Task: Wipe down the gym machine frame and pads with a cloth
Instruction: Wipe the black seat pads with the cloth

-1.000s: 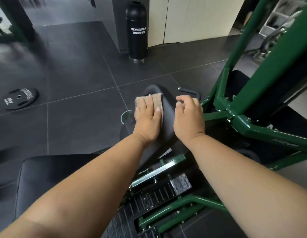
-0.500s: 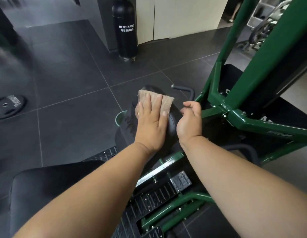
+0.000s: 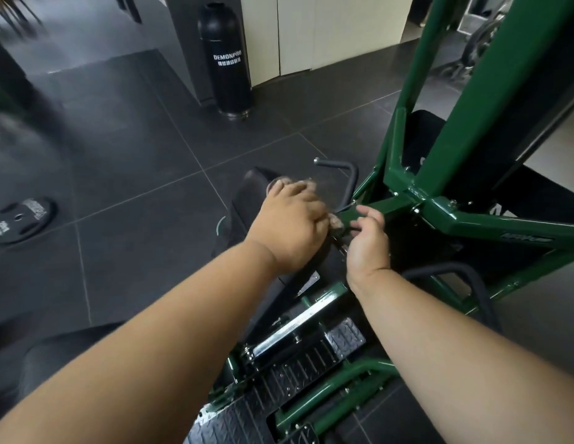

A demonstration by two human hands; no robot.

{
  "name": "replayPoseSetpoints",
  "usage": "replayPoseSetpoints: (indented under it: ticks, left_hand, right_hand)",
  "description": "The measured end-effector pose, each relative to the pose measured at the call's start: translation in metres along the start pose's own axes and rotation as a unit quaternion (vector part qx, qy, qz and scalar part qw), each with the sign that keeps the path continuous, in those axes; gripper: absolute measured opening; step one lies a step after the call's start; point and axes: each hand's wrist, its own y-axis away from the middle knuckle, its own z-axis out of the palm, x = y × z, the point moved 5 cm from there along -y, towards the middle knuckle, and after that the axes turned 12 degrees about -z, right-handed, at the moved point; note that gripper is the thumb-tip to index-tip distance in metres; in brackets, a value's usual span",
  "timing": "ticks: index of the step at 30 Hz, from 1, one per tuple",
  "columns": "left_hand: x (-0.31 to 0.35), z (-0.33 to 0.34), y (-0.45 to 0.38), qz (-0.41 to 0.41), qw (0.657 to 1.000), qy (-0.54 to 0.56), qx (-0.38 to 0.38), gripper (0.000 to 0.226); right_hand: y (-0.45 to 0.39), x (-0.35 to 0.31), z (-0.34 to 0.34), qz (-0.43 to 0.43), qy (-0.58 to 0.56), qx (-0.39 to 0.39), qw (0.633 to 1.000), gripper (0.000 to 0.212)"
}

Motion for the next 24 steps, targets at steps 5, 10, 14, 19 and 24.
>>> replayPoseSetpoints:
  ticks: [5, 10, 14, 19, 24]
  left_hand:
    - [0.022, 0.025, 0.06, 0.052, 0.996, -0.054, 0.051, 0.036]
    - [0.028, 0.023, 0.055, 0.061, 0.992, -0.096, 0.059, 0.032]
    - [0.024, -0.006, -0.013, -0.073, 0.994, -0.079, -0.025, 0.033]
    - [-0.037, -0.016, -0.067, -0.2, 0.963, -0.108, -0.148, 0.048]
    - [-0.091, -0.017, -0.072, -0.278, 0.95, 0.04, -0.132, 0.036]
  right_hand:
    - [0.001, -0.023, -0.019, -0.058, 0.029, -0.075, 0.995, 0.037]
    - [0.012, -0.03, -0.021, -0.095, 0.033, -0.108, 0.989, 0.035]
    - [0.018, -0.024, -0.018, -0.095, 0.041, -0.112, 0.988, 0.028]
    - [0.03, -0.022, -0.014, -0.124, 0.074, -0.165, 0.976, 0.029]
    - [0.037, -0.022, -0.022, -0.142, 0.079, -0.176, 0.971, 0.027]
